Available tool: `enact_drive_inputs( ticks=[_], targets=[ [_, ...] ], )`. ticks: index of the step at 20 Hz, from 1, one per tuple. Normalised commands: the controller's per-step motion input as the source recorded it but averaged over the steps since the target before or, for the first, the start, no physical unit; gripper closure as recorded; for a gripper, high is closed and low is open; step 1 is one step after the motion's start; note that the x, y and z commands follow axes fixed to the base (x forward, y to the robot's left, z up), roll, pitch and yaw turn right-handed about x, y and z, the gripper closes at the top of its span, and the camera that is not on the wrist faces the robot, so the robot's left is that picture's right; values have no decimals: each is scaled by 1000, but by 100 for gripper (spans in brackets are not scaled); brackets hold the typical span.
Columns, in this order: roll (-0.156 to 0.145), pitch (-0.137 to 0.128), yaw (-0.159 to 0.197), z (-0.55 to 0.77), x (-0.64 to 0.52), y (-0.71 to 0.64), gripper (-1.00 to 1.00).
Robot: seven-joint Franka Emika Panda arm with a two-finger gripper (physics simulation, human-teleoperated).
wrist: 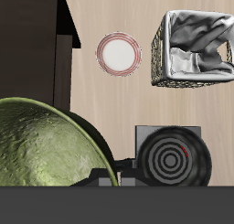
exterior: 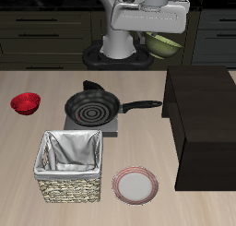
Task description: Place the green bowl in the basket
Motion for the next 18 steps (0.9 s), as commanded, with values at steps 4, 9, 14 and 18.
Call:
enact_drive_inputs(
  ticks=[4, 9, 14, 18],
  targets=[
    [-41, 21, -32, 1, 27, -489, 100],
    [-44, 1, -15, 43, 38, -446, 100],
    [-80, 17, -30, 81, 118, -883, 100],
    [-56, -7, -4, 77, 47, -617, 100]
  ],
)
